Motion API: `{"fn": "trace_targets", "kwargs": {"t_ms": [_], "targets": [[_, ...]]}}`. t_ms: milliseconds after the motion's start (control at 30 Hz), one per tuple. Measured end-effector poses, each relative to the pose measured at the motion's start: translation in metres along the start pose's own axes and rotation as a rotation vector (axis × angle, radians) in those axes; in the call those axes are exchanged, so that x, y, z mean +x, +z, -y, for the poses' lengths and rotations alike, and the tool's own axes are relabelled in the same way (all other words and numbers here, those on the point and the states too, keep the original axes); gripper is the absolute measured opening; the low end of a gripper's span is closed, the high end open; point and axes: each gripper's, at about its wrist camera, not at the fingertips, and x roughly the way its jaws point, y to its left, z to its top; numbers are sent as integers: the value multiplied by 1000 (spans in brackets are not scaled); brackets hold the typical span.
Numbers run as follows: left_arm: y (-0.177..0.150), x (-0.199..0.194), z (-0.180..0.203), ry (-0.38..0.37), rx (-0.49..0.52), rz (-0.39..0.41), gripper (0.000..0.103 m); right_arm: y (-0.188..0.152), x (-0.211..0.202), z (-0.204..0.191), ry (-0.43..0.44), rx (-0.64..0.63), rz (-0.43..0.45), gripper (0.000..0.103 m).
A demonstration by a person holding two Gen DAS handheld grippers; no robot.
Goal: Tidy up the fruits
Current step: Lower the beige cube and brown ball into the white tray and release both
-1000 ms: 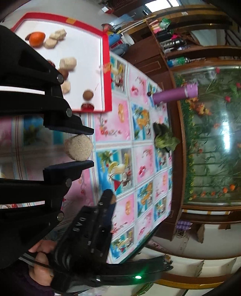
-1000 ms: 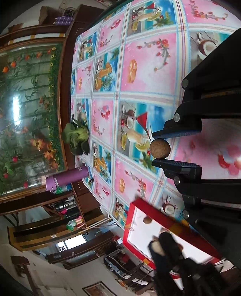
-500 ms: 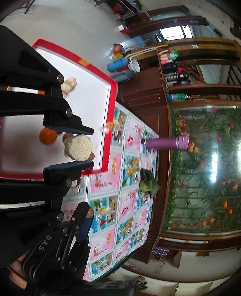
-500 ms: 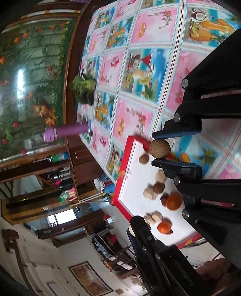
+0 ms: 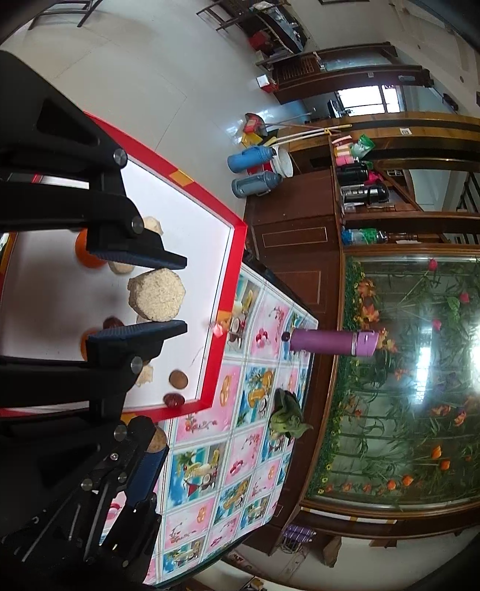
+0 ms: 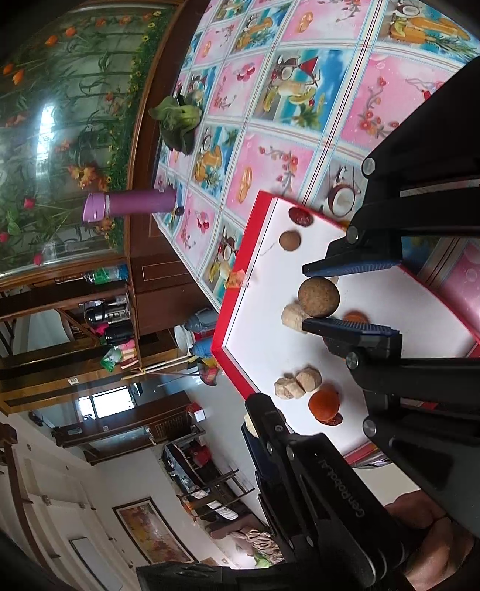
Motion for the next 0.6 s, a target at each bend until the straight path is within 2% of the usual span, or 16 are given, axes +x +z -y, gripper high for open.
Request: {"fn": "trace_targets", "kwargs": {"t_ms": [600], "targets": [[-7, 37, -23, 81, -31, -62, 30, -10, 27, -8, 24, 13, -74, 21]]}}
